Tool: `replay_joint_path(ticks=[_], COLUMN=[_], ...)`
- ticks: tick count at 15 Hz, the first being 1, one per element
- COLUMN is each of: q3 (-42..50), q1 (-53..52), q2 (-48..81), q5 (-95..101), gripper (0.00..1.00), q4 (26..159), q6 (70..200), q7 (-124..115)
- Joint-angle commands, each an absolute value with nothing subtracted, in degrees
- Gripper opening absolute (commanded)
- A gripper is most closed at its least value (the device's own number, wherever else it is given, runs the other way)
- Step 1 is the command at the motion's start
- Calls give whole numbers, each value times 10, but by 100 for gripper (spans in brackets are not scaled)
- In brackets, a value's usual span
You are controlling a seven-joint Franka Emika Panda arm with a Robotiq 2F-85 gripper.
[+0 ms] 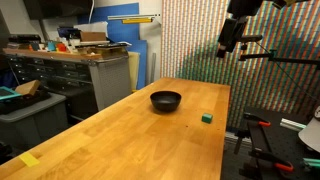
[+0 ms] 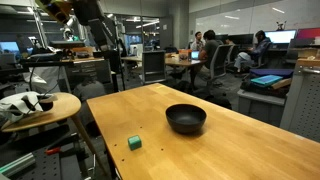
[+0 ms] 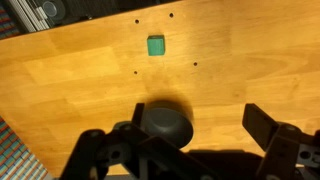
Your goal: Put the block in the bowl
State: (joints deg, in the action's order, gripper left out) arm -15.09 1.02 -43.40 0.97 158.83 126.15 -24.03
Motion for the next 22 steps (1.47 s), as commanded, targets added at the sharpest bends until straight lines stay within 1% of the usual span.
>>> replay_joint_path(ticks=[1,10,12,16,22], q3=[-146,-146,-142,-96,-10], q1=[6,6,13,6,-10], q2=[-433,-433,-420,-373,-268], q5=[14,14,25,17,-21], gripper=[100,100,100,100,100], q4=[1587,1587,1569,1531,1487], q6=[1260,1260,1255,1246,1266], q7=[-243,-243,-231,-160,-30])
